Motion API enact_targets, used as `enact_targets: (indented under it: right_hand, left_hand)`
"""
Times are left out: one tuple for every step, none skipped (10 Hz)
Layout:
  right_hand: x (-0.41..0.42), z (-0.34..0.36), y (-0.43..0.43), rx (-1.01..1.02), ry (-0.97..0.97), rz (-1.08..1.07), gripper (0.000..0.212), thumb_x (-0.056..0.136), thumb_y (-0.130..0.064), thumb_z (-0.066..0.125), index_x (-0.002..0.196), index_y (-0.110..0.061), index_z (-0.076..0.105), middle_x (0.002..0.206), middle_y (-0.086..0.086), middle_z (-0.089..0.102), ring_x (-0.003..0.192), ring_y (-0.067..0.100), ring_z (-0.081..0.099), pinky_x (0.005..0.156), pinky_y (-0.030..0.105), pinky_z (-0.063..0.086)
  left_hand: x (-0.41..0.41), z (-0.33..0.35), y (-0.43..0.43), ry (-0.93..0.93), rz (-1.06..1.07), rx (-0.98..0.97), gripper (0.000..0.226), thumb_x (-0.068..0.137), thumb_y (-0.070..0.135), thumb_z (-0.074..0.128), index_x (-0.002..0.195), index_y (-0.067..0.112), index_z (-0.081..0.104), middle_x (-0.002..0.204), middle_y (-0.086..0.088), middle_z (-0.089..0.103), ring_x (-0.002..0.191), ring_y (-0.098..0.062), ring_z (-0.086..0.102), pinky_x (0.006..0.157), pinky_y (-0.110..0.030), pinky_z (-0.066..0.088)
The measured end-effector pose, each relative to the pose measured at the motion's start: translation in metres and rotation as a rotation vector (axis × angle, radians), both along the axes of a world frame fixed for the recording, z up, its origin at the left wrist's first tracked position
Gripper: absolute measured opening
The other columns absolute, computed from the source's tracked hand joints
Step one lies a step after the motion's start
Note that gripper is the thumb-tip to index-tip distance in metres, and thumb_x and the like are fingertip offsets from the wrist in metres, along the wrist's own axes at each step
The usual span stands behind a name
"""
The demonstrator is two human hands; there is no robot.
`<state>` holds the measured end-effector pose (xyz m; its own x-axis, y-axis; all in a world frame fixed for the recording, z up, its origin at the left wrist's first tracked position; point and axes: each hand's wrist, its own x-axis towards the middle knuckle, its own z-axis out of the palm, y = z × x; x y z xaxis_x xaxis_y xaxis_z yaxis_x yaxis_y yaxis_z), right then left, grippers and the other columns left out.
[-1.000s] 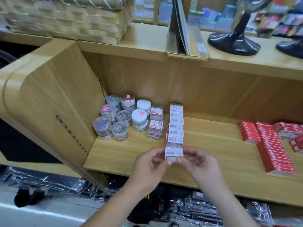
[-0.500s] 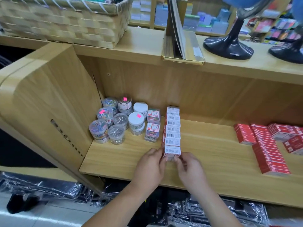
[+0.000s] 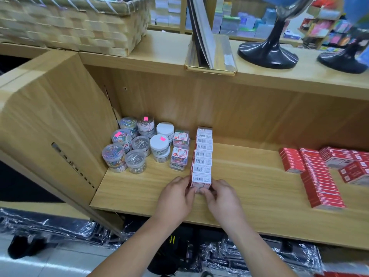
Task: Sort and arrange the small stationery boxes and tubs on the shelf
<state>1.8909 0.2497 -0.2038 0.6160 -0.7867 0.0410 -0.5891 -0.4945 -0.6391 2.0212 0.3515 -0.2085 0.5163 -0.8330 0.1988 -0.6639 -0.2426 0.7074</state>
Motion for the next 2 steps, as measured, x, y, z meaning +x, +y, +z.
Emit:
enact_targets:
  right_hand:
    - [-0.002, 0.004, 0.001, 0.044, 0.016, 0.005, 0.025, 0.088, -0.031, 0.072, 0.112, -0.025, 0.070, 0.086, -0.003, 0.060, 0.078, 0.016, 0.062, 0.075, 0.033, 0.053]
    - [-0.011, 0.011, -0.001, 0.127, -0.015, -0.046, 0.036, 0.086, -0.032, 0.075, 0.119, -0.019, 0.069, 0.100, -0.001, 0.067, 0.083, 0.013, 0.064, 0.080, 0.029, 0.052]
  left_hand:
    - [0.002, -0.002, 0.005, 0.111, -0.015, -0.041, 0.031, 0.089, 0.028, 0.070, 0.119, 0.030, 0.070, 0.089, 0.014, 0.059, 0.075, -0.001, 0.062, 0.071, -0.018, 0.050]
    - [0.012, -0.007, 0.017, 0.138, 0.031, -0.046, 0.033, 0.086, 0.029, 0.070, 0.118, 0.020, 0.070, 0.099, 0.008, 0.065, 0.082, -0.003, 0.064, 0.078, -0.032, 0.057]
